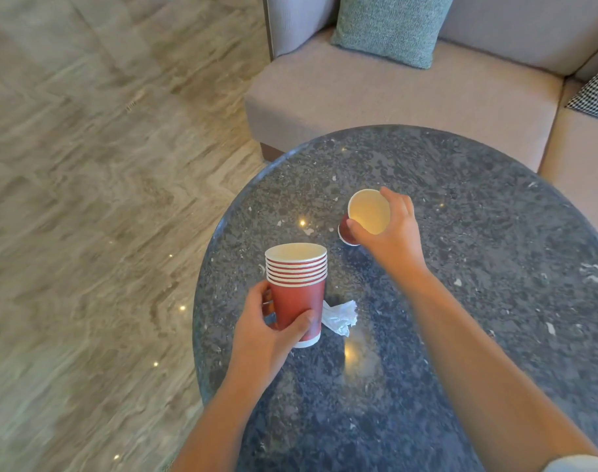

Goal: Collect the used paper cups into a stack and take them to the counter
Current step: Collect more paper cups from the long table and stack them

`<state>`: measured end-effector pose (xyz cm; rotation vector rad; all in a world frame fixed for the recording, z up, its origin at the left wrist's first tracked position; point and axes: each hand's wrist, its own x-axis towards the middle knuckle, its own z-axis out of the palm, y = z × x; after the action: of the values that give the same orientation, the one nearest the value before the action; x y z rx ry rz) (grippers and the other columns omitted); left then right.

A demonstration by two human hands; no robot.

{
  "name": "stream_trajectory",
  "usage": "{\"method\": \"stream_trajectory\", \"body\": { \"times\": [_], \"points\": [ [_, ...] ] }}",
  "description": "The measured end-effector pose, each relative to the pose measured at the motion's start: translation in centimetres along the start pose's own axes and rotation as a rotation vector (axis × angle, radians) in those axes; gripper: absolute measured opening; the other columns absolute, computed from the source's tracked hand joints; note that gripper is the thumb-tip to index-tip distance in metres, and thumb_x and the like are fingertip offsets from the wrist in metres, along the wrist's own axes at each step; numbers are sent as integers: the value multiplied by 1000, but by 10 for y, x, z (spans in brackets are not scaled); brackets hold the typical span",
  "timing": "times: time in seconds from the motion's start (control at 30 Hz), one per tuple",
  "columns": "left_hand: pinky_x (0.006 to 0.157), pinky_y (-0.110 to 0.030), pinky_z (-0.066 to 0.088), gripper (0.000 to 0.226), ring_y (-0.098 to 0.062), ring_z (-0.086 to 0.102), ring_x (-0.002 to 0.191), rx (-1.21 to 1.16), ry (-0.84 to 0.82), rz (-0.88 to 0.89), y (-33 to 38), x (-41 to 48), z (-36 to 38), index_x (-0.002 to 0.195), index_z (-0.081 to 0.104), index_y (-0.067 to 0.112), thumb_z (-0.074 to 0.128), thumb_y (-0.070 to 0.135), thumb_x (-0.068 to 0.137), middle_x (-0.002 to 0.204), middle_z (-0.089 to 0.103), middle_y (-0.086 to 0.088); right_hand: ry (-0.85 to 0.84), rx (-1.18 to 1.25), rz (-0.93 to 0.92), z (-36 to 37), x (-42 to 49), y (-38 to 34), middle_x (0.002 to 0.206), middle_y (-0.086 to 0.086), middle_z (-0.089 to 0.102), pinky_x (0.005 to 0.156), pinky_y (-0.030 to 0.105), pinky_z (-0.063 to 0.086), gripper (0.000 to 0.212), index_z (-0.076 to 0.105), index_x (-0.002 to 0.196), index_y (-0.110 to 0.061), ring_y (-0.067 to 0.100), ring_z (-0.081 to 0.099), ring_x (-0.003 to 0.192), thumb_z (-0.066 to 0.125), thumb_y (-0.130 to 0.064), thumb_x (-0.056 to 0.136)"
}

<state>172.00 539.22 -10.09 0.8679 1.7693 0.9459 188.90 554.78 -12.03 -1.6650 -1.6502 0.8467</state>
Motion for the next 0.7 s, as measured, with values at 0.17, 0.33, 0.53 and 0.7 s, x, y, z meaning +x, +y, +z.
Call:
{"method": "stream_trajectory", "body": {
  "times": [0.17, 0.33, 0.53, 0.7],
  "points": [
    [71, -14, 44, 75, 6, 54, 97, 83, -18, 49, 1, -13, -3, 115, 40, 42, 74, 56, 49, 108, 53, 26, 37, 66, 46, -25, -38, -10, 130, 0, 43, 80, 4, 28, 74, 39, 131, -17, 2, 38, 103, 74, -35, 68],
    [77, -19, 45, 65, -6, 55, 101, 152, -20, 148, 0, -29, -12, 114, 38, 44, 80, 33, 65, 112, 53, 16, 41, 163, 55, -43, -94, -21, 120, -10, 43, 77, -4, 28, 68, 42, 129, -20, -6, 39, 102, 75, -29, 70],
    [88, -32, 48, 70, -11, 53, 107, 255, -61, 236, -3, -54, -15, 126, 43, 30, 80, 24, 67, 119, 51, 8, 143, 390, 218, -72, -133, -23, 123, -6, 54, 84, 19, 41, 56, 48, 123, -28, 8, 53, 107, 69, -38, 73],
    [85, -20, 40, 71, -4, 49, 103, 352, -76, 308, -6, -80, -7, 129, 42, 24, 79, 24, 68, 115, 48, 10, 82, 668, 278, -92, -150, -18, 117, 5, 62, 95, 44, 47, 52, 57, 112, -25, 17, 59, 108, 65, -47, 65]
  ]
}}
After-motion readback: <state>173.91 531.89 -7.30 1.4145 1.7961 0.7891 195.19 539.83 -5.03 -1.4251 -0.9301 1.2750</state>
